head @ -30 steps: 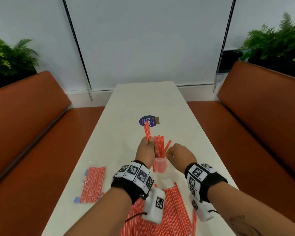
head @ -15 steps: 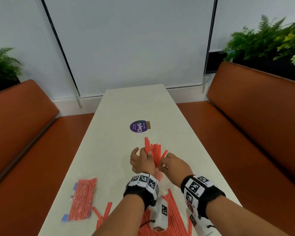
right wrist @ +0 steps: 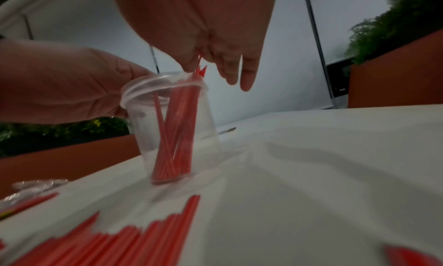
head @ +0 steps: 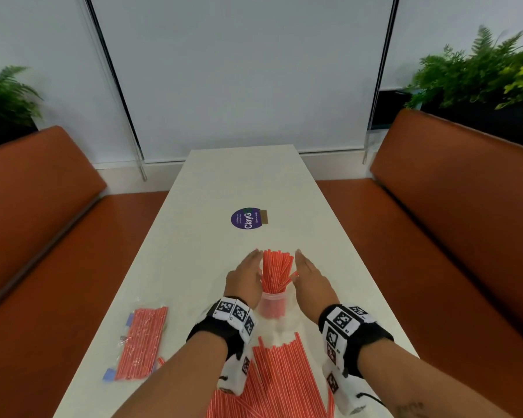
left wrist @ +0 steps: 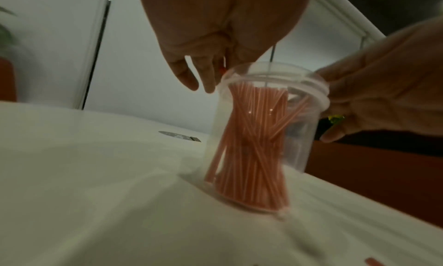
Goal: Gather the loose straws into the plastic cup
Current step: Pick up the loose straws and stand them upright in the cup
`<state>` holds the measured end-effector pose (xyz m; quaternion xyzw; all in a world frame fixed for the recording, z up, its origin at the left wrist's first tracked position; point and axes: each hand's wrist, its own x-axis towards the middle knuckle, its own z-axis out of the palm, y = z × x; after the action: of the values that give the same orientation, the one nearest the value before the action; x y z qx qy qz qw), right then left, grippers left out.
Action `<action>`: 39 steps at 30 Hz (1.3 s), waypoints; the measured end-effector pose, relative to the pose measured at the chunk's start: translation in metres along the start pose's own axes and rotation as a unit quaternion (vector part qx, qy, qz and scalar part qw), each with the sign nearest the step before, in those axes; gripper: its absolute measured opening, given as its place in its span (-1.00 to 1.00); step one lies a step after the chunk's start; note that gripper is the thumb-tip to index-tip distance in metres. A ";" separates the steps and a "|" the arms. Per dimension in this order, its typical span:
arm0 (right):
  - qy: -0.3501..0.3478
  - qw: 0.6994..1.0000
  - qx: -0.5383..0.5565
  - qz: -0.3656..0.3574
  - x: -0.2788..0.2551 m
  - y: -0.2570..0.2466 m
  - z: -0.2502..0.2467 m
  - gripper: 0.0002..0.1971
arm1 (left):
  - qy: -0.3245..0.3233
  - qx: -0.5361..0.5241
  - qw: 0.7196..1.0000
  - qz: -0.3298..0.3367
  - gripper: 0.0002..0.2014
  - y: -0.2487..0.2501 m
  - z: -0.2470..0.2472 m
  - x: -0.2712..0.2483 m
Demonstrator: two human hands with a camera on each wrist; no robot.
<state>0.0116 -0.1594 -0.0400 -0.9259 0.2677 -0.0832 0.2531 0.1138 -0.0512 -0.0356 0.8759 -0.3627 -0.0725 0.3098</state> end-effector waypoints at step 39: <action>0.003 0.994 0.100 -0.038 0.053 -0.026 -0.019 -0.44 | 0.042 -0.125 0.988 -0.076 -0.39 -0.009 -0.007 0.008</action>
<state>0.0628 -0.1765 -0.0094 -0.9053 0.2235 -0.1221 0.3398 0.1275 -0.0483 -0.0349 0.8574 -0.2703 -0.1040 0.4255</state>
